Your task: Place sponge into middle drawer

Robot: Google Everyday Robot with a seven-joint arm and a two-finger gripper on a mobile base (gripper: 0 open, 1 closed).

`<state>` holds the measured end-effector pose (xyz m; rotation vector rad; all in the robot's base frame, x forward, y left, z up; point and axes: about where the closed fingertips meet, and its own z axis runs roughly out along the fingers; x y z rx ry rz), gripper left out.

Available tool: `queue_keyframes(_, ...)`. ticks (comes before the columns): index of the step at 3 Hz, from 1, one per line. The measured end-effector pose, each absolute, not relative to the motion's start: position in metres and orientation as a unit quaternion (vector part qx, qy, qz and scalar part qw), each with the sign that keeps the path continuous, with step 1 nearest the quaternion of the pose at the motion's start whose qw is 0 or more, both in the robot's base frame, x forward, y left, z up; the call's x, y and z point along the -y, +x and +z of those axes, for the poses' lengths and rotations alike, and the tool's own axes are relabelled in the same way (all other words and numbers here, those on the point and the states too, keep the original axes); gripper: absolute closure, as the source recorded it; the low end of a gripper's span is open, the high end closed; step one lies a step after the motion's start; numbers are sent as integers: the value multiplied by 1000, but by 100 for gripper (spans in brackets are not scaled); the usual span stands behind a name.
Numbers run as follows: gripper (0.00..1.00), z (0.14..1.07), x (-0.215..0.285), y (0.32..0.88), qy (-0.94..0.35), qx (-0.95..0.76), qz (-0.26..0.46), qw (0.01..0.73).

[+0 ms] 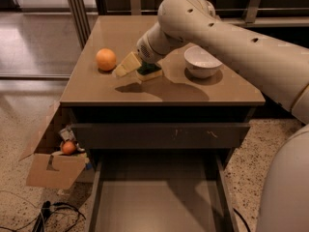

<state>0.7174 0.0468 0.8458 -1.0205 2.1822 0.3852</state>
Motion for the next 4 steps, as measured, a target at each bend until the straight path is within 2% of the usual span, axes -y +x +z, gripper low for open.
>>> queue_keyframes(2,0,822,-23,732,-379,-856,106,336)
queue_keyframes(4,46,821,-23,732,-379,-856,105,336)
